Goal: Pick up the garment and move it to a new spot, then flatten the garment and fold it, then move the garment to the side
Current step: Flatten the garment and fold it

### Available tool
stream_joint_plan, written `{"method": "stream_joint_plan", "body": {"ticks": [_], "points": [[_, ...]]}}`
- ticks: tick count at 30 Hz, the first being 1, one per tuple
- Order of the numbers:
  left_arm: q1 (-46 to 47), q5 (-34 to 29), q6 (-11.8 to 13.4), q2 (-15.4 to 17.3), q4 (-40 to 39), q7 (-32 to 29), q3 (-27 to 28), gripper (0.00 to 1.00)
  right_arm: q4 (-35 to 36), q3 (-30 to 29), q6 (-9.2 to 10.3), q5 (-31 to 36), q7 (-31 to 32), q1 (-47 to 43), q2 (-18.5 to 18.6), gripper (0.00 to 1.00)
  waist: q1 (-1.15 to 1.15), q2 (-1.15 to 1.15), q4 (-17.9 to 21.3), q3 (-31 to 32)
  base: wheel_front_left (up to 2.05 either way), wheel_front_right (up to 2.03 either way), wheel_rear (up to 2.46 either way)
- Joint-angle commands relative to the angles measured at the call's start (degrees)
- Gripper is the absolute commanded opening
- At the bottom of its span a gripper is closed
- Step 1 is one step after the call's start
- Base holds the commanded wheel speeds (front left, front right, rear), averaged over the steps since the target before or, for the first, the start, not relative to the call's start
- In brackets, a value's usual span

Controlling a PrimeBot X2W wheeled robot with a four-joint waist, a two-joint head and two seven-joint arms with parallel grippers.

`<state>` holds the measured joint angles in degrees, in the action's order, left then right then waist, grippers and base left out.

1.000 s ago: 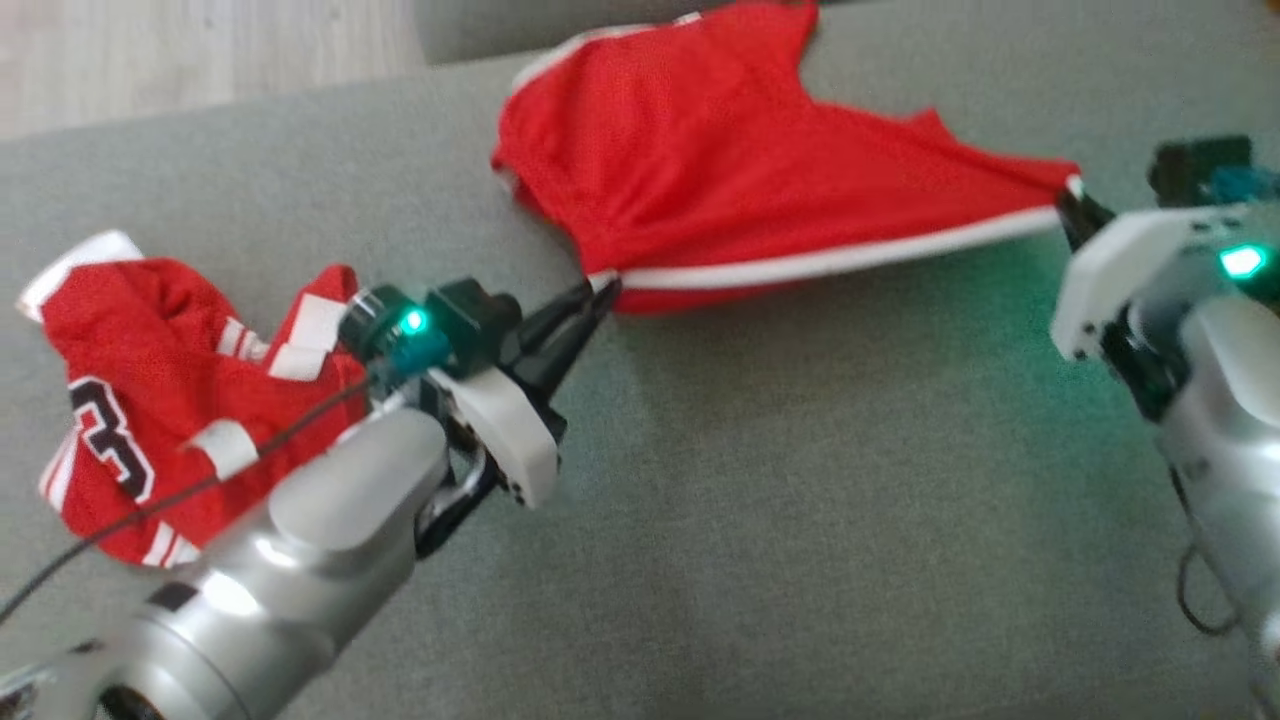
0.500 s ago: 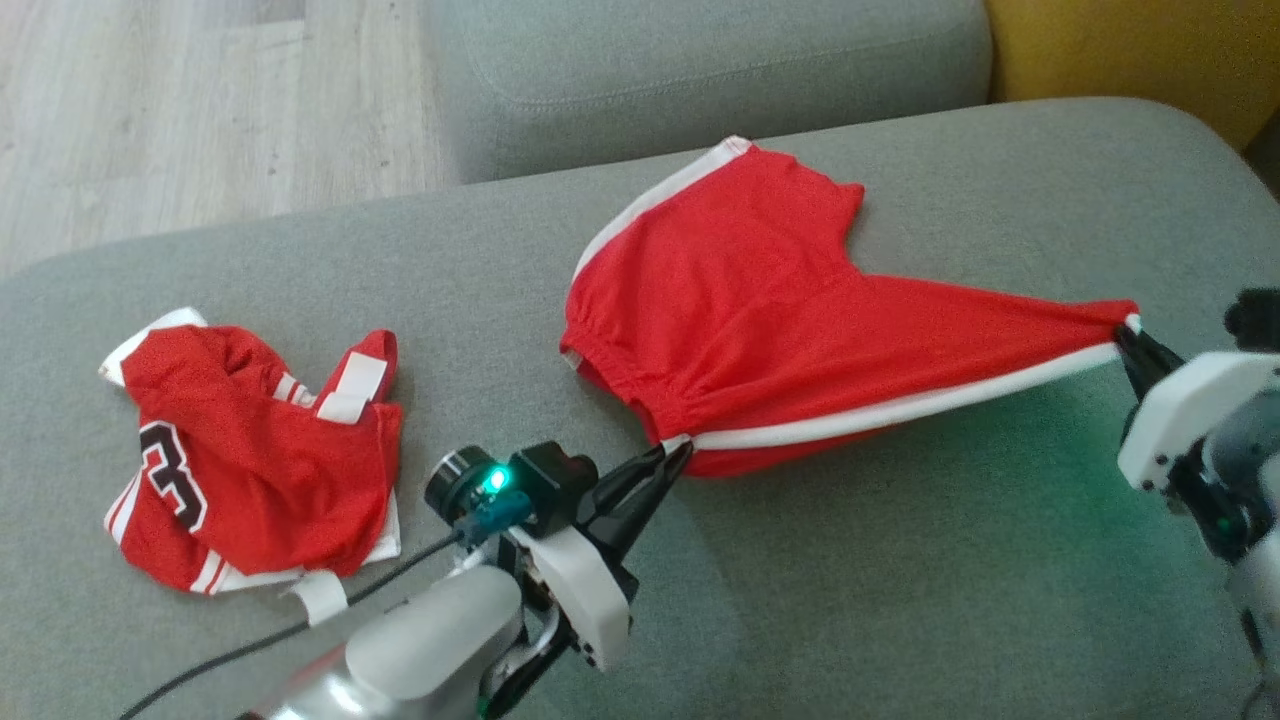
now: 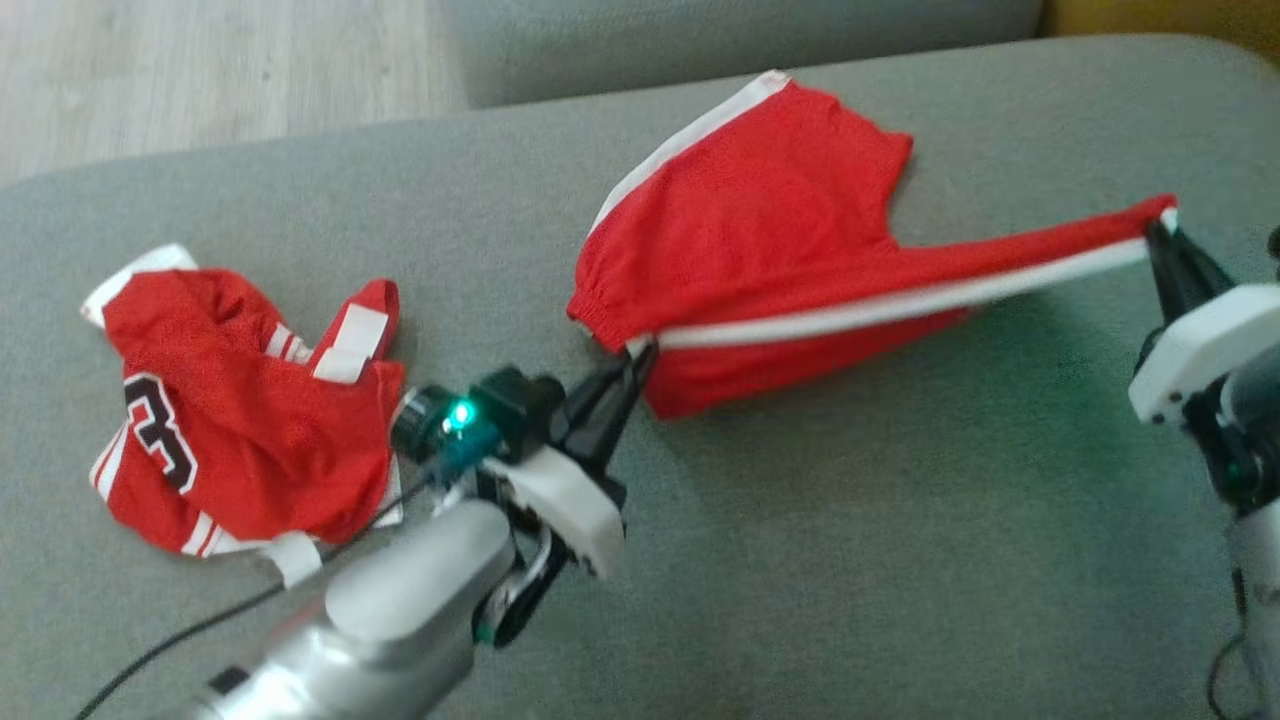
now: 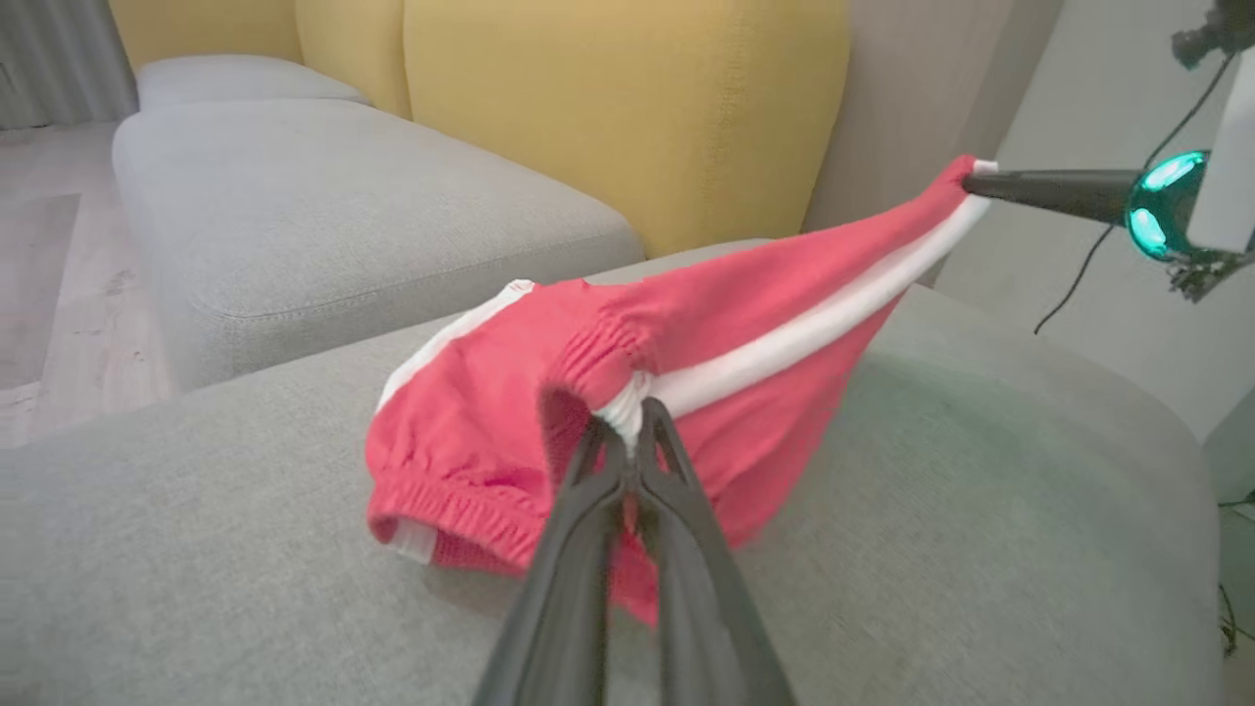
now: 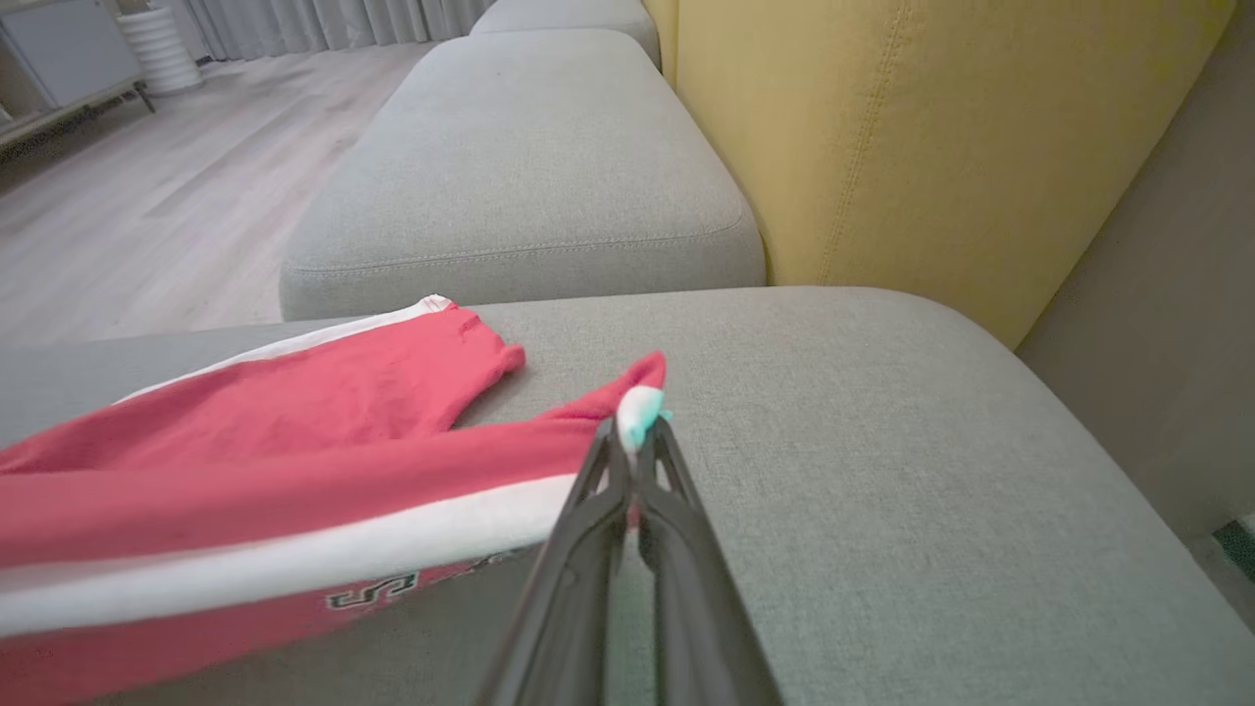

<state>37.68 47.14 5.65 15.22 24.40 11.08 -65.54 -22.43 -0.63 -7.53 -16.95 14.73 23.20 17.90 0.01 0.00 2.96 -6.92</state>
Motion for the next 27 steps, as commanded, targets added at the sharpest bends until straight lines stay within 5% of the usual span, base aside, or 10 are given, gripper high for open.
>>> {"method": "stream_joint_plan", "body": {"ticks": [1, 9, 27], "points": [[3.8, 0.4, 0.6, 0.6, -0.7, 0.7, 3.0, 0.0, 2.4, -0.1, 0.04, 0.9, -0.1, 3.3, 0.5, 0.0, -0.01, 0.0, -0.8, -1.5, 0.0, 0.0, 0.0], [8.7, 1.2, 1.5, -2.4, 3.6, 1.6, 6.1, 0.0, -1.3, 0.6, 0.04, 5.9, -2.2, 13.5, -1.2, 0.0, -0.01, 0.0, -3.6, -6.5, 0.0, 0.0, 0.0], [20.3, 0.4, -0.1, -10.6, 16.5, 2.0, 6.4, 0.0, -27.1, 7.6, 0.04, 11.9, -12.1, 38.4, -0.6, 0.0, -0.01, 0.0, -10.9, -19.5, 0.0, 0.0, 0.0]]}}
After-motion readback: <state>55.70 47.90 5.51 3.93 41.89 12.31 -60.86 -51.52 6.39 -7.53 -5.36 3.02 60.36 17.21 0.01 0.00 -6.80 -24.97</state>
